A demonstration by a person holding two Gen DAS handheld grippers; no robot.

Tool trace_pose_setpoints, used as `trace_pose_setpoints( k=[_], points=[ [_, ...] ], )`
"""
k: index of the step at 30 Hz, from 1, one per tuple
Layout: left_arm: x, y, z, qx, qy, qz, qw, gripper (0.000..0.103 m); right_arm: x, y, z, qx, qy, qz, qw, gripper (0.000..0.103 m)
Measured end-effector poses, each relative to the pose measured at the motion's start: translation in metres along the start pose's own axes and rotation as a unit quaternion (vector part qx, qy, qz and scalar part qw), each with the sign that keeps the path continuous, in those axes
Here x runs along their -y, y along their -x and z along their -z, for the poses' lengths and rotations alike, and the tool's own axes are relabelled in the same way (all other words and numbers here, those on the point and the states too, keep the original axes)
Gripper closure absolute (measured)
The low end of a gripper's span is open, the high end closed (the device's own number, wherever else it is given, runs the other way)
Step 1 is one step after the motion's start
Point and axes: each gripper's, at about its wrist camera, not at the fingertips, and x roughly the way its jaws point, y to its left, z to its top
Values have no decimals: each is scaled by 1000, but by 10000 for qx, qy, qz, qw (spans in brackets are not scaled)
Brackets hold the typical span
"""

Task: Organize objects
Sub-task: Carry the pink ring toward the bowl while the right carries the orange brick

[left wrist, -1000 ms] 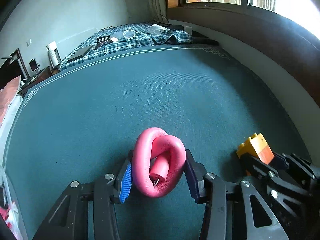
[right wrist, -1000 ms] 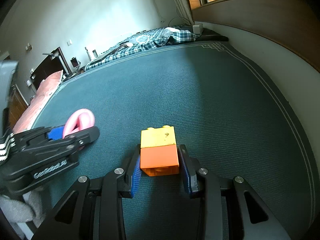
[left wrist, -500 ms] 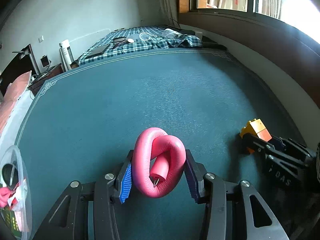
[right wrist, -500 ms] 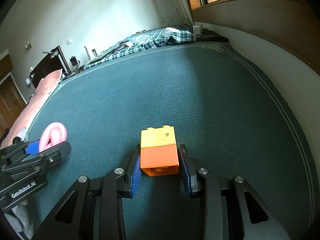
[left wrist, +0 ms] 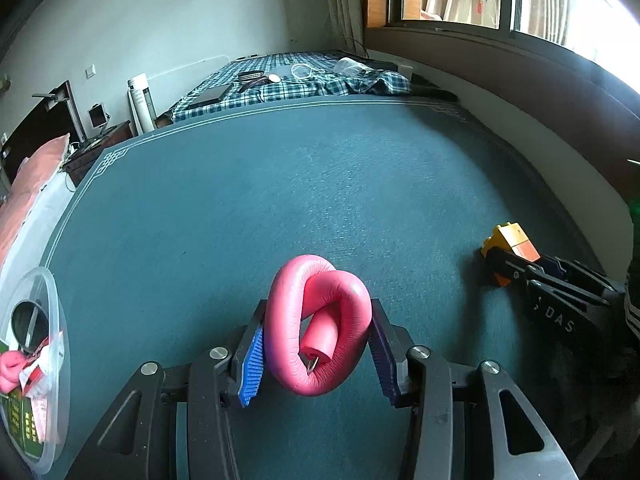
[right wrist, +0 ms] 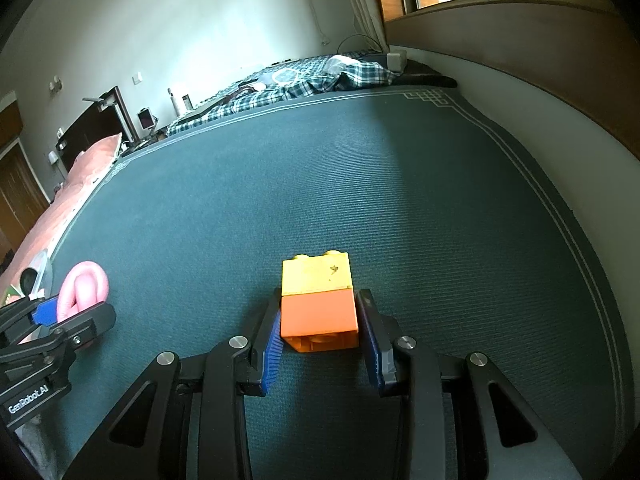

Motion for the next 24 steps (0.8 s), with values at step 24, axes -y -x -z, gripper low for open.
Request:
trace_pose_setpoints(
  k=[24],
  points=[
    [-17, 24, 27, 38, 159, 135, 9998, 54, -6, 19, 21, 67, 1, -50, 10000, 70]
  ],
)
